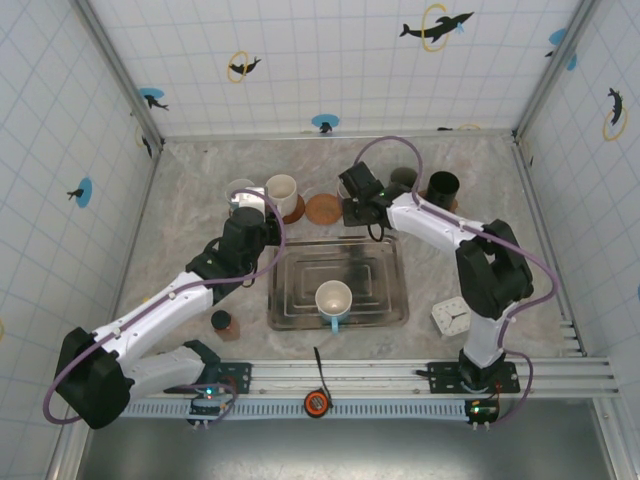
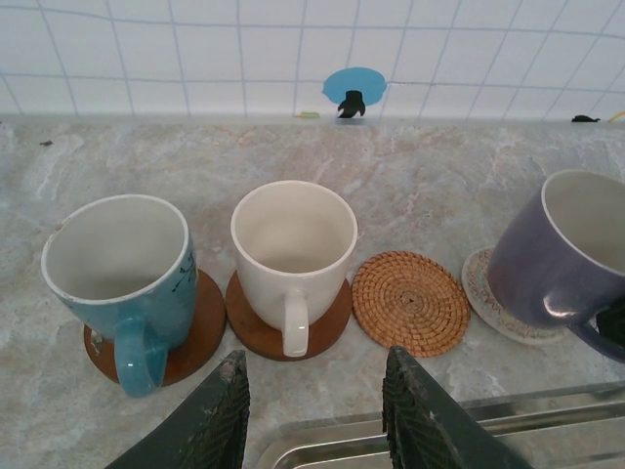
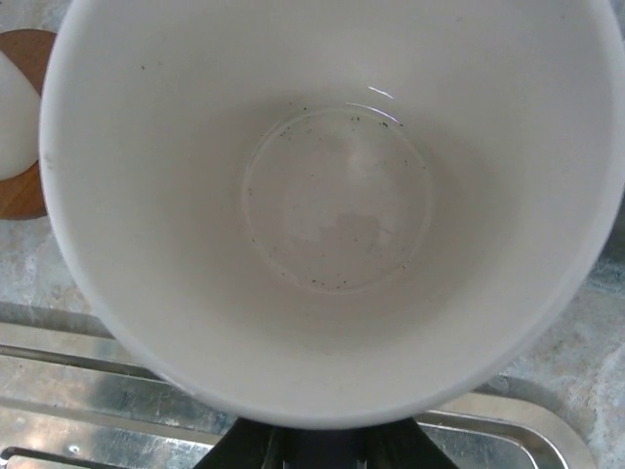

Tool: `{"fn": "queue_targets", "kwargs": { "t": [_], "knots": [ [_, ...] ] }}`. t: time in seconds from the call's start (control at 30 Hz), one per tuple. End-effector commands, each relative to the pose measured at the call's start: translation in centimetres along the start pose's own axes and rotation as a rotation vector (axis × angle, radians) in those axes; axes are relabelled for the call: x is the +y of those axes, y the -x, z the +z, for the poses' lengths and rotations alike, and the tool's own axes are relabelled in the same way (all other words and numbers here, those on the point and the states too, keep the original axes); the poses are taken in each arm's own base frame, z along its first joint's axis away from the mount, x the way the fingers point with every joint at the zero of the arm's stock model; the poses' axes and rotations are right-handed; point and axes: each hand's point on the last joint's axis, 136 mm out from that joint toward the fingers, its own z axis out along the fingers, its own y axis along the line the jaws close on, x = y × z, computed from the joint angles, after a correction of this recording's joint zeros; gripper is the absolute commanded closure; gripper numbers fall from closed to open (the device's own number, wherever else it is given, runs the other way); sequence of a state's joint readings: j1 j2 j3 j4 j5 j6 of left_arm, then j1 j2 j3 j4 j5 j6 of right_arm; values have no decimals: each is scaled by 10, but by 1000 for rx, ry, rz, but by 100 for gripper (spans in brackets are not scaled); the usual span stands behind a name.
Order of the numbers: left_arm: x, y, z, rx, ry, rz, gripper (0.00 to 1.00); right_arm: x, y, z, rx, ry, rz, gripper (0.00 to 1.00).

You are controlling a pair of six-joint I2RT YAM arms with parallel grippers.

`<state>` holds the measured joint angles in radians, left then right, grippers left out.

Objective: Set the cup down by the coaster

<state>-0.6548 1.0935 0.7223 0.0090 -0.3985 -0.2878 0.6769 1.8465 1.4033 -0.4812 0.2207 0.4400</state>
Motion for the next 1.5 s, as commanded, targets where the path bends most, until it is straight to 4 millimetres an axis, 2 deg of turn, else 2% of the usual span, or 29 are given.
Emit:
{"fn": "queue_targets", "kwargs": {
  "t": [0.0,0.6,1.47],
  "knots": [
    [-1,12,-3,-21,9,7,61,6,30,-5,-67,14,-5,100],
    [-1,10,0,-14,16,14,61,-8,27,17,-30,10,23,100],
    [-1,10,3,-9,21,23,61,-16,36,24,-24,-3,24,100]
  ]
}}
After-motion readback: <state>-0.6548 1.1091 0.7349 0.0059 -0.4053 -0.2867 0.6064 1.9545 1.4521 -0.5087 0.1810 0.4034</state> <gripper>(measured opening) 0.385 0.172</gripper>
